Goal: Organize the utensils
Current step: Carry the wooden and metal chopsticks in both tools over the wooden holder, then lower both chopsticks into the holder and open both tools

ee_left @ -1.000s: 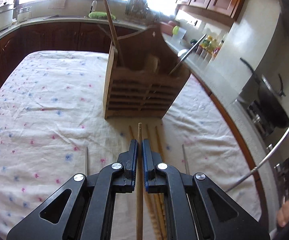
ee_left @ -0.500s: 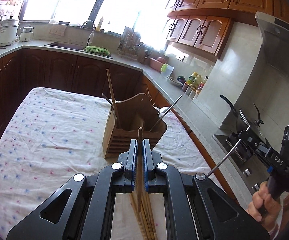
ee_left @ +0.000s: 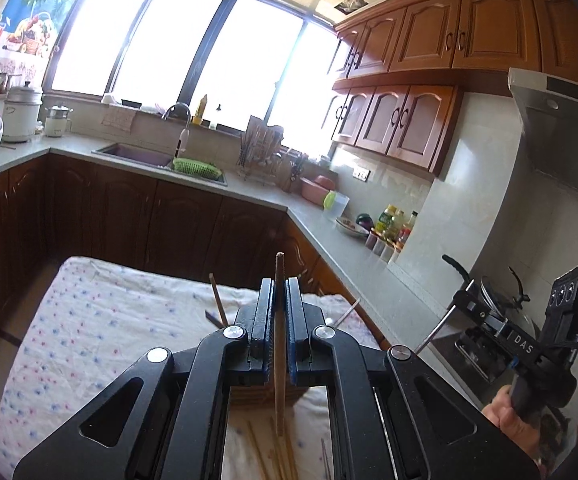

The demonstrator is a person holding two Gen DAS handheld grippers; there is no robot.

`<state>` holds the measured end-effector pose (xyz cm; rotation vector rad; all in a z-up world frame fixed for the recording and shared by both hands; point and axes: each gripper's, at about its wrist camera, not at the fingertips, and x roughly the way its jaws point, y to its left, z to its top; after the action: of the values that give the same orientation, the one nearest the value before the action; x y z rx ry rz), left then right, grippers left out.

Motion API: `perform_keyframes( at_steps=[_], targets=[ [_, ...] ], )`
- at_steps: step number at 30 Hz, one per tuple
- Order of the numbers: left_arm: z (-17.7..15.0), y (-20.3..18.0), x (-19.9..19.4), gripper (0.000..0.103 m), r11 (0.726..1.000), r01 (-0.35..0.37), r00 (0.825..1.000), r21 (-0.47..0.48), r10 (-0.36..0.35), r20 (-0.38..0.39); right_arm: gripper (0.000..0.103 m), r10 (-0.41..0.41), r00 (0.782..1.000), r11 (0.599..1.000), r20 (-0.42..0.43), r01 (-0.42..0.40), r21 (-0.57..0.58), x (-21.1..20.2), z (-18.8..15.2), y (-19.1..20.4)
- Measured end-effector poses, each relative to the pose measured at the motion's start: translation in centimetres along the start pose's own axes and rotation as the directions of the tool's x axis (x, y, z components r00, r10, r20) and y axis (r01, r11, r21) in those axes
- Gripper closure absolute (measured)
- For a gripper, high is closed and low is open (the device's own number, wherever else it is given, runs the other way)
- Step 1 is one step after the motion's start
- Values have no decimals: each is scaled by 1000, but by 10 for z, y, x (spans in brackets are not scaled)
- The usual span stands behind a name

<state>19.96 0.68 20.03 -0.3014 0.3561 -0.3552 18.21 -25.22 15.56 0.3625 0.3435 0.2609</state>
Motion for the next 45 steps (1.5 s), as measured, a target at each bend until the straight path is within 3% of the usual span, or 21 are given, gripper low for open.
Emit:
perform_keyframes(
  at_steps=[7, 13, 18, 26, 41, 43, 44, 45],
  targets=[
    [33, 14, 32, 99, 999, -52, 995, -14, 52, 80, 98, -36, 997, 999, 62, 35, 24, 41, 28, -8],
    [13, 38, 65, 99, 994, -87, 993, -70, 92, 72, 98, -66, 997, 997, 45, 64, 35, 74, 7, -18],
    [-18, 48, 82, 99, 991, -105, 993, -83, 109, 43, 98, -89, 996, 995, 15, 88, 42, 92, -23, -24],
    [-51, 56, 104, 97, 992, -109, 993, -68, 105, -55, 98, -97, 988, 993, -117, 104, 57, 115, -60, -35],
    [-55, 47, 112, 97, 993, -109, 989, -53, 103, -103, 93, -103, 980, 992, -168, 114, 60, 120, -60, -38],
    [-53, 48, 111, 95, 993, -94, 990, -66, 85, -116, 84, -100, 980, 991, -171, 113, 68, 118, -60, -39],
    [-52, 48, 109, 85, 994, -86, 990, -71, 77, -121, 75, -91, 981, 991, -169, 106, 82, 115, -59, -40],
    [-51, 48, 105, 60, 993, -88, 989, -73, 79, -122, 53, -84, 983, 990, -164, 101, 99, 112, -57, -41]
  ],
)
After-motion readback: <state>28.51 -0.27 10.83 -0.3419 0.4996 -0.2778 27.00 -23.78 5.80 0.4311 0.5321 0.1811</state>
